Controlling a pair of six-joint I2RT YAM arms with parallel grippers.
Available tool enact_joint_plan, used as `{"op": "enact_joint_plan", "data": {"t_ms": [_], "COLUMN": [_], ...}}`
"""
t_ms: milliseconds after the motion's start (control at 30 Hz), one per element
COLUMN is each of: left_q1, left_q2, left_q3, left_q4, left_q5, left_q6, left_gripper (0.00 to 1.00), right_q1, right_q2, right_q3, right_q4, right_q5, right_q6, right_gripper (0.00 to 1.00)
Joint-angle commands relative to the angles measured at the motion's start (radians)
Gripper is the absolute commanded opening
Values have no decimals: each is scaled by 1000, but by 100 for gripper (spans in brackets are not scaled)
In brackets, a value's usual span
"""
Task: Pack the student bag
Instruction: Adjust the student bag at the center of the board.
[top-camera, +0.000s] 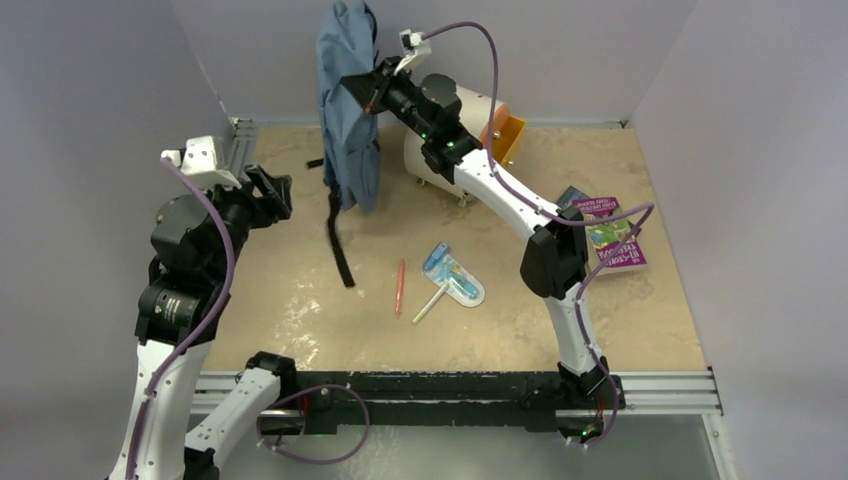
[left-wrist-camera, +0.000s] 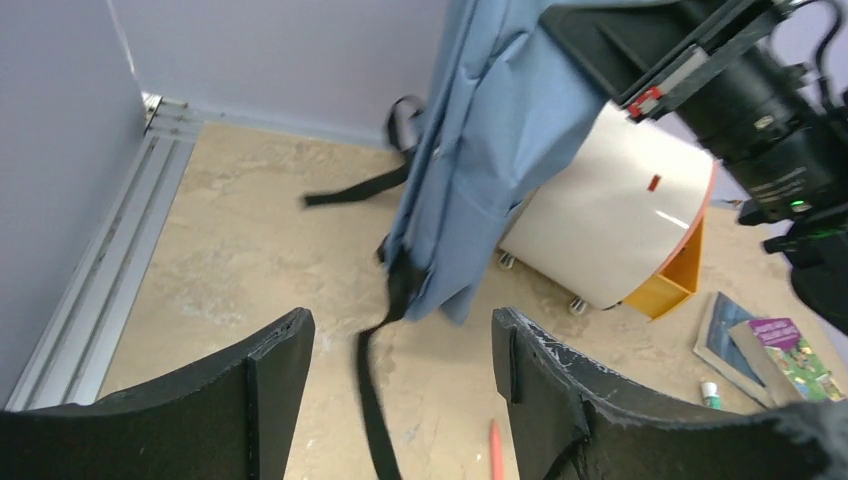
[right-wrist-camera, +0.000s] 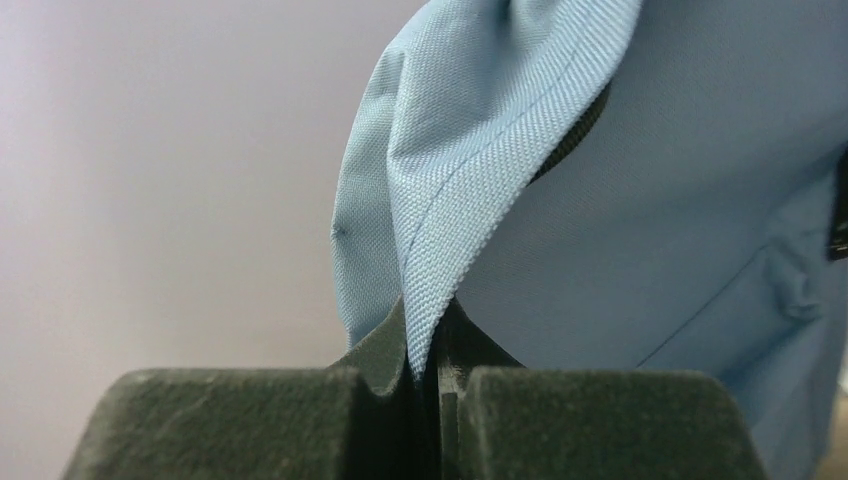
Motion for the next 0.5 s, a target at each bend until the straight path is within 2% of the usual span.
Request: {"op": "enact_joint_plan", "data": {"t_ms": [0, 200, 367, 467], "left_q1": [1, 1, 1, 1], "left_q2": [54, 138, 185, 221], "left_q3": [49, 65, 52, 54], "left_q4": [-53, -84, -59, -36], "left_q5": [-53, -43, -54, -50], "left_q6": [-26, -56, -69, -75], "left_gripper": [66, 66, 68, 70], "right_q1": [-4, 14, 66, 93], "right_q2": [-91, -116, -174, -233], "right_q3": [63, -75, -263, -406], "right_q4": [105, 44, 5, 60], "right_q5": [-76, -221, -230, -219], "right_q6": [-259, -397, -557, -590], "right_gripper": [0, 0, 0, 0]}}
